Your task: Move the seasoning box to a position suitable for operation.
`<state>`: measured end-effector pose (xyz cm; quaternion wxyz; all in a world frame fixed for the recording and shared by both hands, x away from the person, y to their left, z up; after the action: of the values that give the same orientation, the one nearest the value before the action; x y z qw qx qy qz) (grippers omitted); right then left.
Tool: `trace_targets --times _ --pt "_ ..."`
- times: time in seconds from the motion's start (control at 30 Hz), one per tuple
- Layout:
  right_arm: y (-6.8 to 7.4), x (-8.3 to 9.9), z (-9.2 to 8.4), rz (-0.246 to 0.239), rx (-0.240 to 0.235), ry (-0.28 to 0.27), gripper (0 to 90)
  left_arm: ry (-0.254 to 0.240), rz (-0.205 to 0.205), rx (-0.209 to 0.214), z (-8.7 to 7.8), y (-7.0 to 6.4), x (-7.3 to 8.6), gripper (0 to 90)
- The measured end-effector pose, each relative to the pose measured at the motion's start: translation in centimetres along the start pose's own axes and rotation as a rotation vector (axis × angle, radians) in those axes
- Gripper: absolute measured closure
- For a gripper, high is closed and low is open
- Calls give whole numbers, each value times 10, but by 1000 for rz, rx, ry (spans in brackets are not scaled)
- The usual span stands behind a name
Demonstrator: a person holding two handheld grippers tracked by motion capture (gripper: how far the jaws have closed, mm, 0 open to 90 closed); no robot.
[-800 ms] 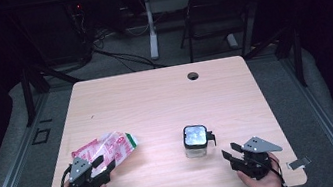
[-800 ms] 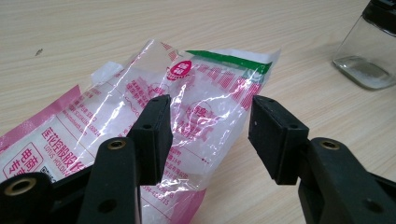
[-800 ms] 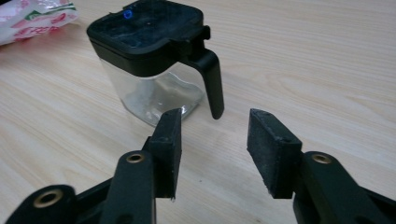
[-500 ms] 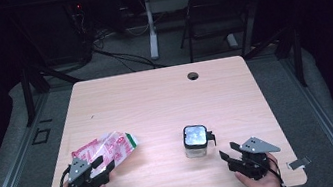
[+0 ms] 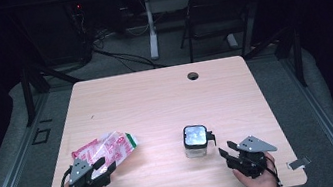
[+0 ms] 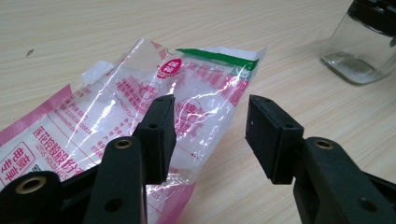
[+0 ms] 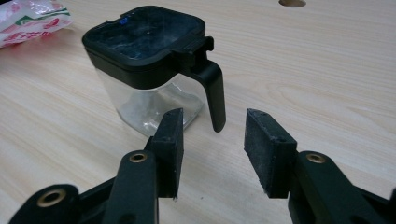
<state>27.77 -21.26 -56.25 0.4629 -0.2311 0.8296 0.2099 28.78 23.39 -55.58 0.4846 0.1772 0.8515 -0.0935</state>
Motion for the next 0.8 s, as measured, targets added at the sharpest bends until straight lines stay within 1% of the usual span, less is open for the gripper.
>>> trace_targets --times 0.03,0.1,0.13,0.17,0.2,0.23,0.27,0.3,0.33,0.4,0.43,0.5,0.57,0.6,0.63,0.7,0.73,0.8 --pt "-1 0 2 6 2 -1 583 5 4 -1 -2 0 0 530" --pt "-2 -1 7 5 -2 7 588 1 5 3 -4 0 2 533" --pt "-2 -2 13 -12 0 26 593 -4 3 -2 -8 1 3 533" --pt "-2 -2 13 -12 0 26 593 -4 3 -2 -8 1 3 535" --pt "-1 -3 20 -28 5 32 593 -1 1 -4 -9 2 4 535" --pt "-1 -3 20 -28 5 32 593 -6 -4 -7 -11 3 4 535" --pt "-1 -4 27 -49 15 54 596 -7 -8 -12 -15 5 6 539" --pt "-1 -4 27 -49 15 54 596 -7 -8 -12 -15 5 6 541" --pt "-1 -4 31 -50 16 55 601 -10 -15 -15 -16 5 7 541" --pt "-3 -6 38 -48 24 69 612 -8 -20 -23 -19 8 9 545" --pt "-4 -6 41 -38 28 63 619 -2 -20 -27 -21 8 10 545" --pt "-5 -7 45 -35 31 69 635 -10 -24 -30 -22 9 11 545" --pt "-6 -8 46 -33 30 66 641 -12 -28 -35 -24 10 12 548" --pt "-7 -9 49 -26 38 74 661 -8 -31 -38 -26 10 13 548" --pt "-7 -9 49 -25 36 81 664 -8 -31 -38 -26 10 13 548" --pt "-7 -10 51 -19 38 76 667 -10 -33 -42 -28 11 14 548" --pt "-8 -11 54 -21 39 85 671 -12 -34 -46 -29 11 15 548" --pt "-8 -11 56 -13 41 80 675 -10 -33 -50 -31 12 16 549"
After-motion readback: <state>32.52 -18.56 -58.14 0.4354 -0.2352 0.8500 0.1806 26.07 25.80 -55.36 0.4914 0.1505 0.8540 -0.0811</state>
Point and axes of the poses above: each handheld gripper's, and its own axes: z roughly forward along the jaws, x roughly out of its underside, y roughly to its left, the point moved 3 cm from there along z, roughly forward along the jaws, and after that the axes turned 10 degrees about -x, right-handed, at the moved point
